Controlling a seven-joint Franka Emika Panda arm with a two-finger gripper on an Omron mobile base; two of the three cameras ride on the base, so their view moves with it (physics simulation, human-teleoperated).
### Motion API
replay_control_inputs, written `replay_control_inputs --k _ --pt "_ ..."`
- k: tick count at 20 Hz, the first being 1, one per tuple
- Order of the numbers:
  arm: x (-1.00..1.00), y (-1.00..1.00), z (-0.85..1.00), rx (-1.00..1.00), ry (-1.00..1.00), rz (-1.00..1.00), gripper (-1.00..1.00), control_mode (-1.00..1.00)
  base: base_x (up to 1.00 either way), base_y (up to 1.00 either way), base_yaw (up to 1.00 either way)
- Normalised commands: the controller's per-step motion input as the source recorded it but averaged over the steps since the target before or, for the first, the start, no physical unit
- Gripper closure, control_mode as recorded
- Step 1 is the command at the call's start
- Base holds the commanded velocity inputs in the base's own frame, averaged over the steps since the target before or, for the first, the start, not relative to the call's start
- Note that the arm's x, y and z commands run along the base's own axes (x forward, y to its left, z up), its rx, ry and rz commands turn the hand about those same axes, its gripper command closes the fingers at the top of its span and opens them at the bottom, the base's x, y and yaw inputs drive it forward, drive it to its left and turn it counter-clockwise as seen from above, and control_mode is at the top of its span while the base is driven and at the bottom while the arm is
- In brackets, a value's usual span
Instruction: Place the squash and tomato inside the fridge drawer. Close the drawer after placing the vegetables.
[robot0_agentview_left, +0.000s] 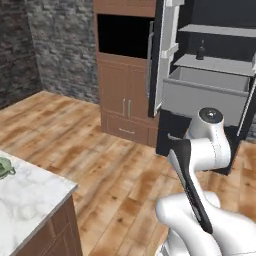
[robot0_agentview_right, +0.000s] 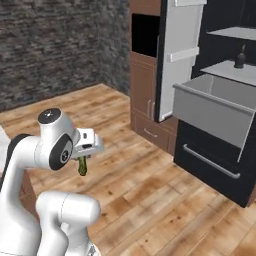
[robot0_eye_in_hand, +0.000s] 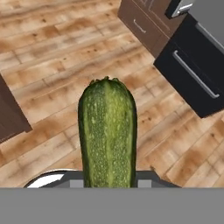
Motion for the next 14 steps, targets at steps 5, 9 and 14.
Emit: replay_control_inputs --k 5,9,14 --pt "0.00 0.00 0.00 0.00 0.00 0.00 1.00 1.00 0.43 -0.19 -0.44" --pt "0.00 0.00 0.00 0.00 0.00 0.00 1.00 1.00 0.58 -0.02 -0.39" --pt "0.00 0.00 0.00 0.00 0.00 0.00 1.00 1.00 0.71 0.00 -0.32"
